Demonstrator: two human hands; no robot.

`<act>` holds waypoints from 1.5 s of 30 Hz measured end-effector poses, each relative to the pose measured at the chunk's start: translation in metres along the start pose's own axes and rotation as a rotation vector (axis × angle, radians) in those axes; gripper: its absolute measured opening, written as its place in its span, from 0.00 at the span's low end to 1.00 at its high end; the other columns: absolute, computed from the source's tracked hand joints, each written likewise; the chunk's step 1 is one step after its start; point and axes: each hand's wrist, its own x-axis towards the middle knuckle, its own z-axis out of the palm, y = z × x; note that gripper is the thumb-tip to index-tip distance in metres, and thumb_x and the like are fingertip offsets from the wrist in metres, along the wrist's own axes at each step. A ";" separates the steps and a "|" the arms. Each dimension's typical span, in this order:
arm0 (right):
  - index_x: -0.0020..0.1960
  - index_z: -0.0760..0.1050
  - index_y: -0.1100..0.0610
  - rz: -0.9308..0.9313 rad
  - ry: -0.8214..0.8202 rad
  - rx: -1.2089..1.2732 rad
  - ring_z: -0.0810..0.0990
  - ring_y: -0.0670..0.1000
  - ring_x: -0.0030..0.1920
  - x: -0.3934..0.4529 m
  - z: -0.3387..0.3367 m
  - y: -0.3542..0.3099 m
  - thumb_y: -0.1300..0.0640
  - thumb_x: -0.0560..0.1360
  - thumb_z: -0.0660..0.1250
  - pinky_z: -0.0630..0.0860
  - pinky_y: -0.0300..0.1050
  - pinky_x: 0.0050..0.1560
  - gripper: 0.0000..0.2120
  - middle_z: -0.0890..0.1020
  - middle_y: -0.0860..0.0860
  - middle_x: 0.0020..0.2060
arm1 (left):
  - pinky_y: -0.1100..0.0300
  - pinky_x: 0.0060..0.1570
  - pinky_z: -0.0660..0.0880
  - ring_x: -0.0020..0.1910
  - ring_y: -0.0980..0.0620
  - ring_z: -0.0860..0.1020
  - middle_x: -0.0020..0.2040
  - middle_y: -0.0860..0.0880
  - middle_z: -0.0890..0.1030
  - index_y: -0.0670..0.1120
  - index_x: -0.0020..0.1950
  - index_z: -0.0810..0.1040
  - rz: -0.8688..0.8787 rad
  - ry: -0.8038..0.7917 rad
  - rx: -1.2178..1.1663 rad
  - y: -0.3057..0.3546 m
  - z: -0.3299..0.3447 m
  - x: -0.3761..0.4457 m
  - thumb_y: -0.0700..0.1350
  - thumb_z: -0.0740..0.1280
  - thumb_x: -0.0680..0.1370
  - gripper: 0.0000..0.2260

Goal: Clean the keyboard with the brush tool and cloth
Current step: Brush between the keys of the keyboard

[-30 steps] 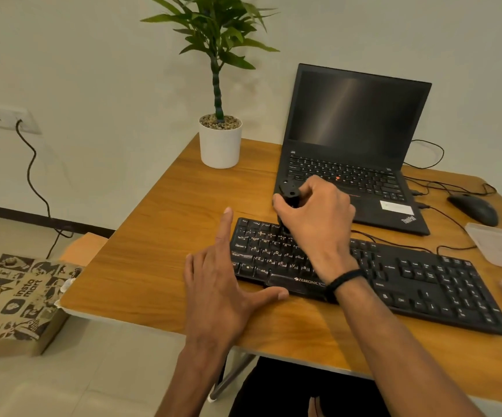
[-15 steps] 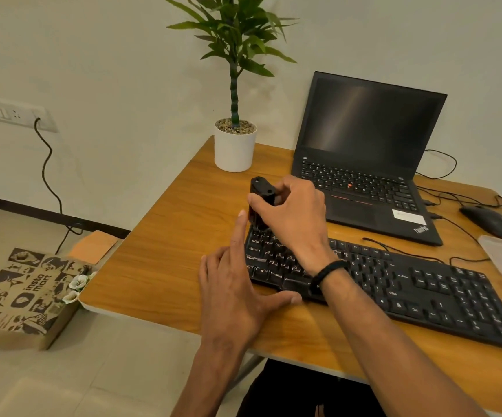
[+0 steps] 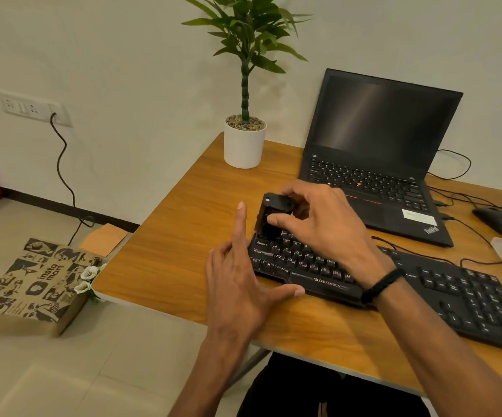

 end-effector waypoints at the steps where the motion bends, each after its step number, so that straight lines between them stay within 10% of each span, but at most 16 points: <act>1: 0.59 0.81 0.46 -0.016 -0.024 0.006 0.81 0.43 0.45 -0.006 -0.003 -0.002 0.43 0.73 0.76 0.81 0.45 0.48 0.16 0.84 0.43 0.48 | 0.47 0.71 0.67 0.69 0.50 0.69 0.70 0.53 0.77 0.65 0.80 0.32 0.000 0.000 -0.001 0.000 0.000 0.000 0.69 0.81 0.55 0.71; 7: 0.58 0.81 0.43 -0.076 -0.197 0.086 0.81 0.45 0.41 -0.028 -0.019 -0.008 0.39 0.72 0.75 0.82 0.49 0.43 0.17 0.84 0.43 0.43 | 0.45 0.69 0.69 0.66 0.49 0.71 0.65 0.53 0.78 0.64 0.81 0.33 0.004 0.016 -0.017 -0.001 0.000 -0.001 0.67 0.82 0.56 0.70; 13: 0.61 0.81 0.47 -0.048 0.061 0.012 0.81 0.44 0.41 -0.019 -0.014 -0.005 0.43 0.74 0.75 0.81 0.46 0.45 0.17 0.84 0.42 0.45 | 0.48 0.71 0.67 0.68 0.51 0.70 0.67 0.53 0.79 0.64 0.81 0.34 0.002 0.028 -0.025 -0.002 0.001 0.001 0.67 0.82 0.56 0.69; 35: 0.55 0.80 0.45 0.061 -0.059 -0.030 0.79 0.41 0.34 -0.034 -0.039 0.006 0.41 0.72 0.76 0.71 0.33 0.34 0.15 0.82 0.41 0.37 | 0.47 0.71 0.67 0.69 0.51 0.69 0.69 0.54 0.77 0.67 0.80 0.32 -0.010 0.014 -0.013 -0.001 0.002 0.002 0.66 0.82 0.56 0.70; 45: 0.59 0.81 0.49 0.108 0.127 -0.168 0.79 0.44 0.35 -0.048 -0.043 0.018 0.40 0.72 0.75 0.81 0.47 0.42 0.20 0.78 0.40 0.34 | 0.53 0.70 0.63 0.70 0.52 0.69 0.69 0.53 0.77 0.66 0.80 0.33 -0.005 0.013 -0.011 -0.004 0.004 0.003 0.67 0.82 0.56 0.69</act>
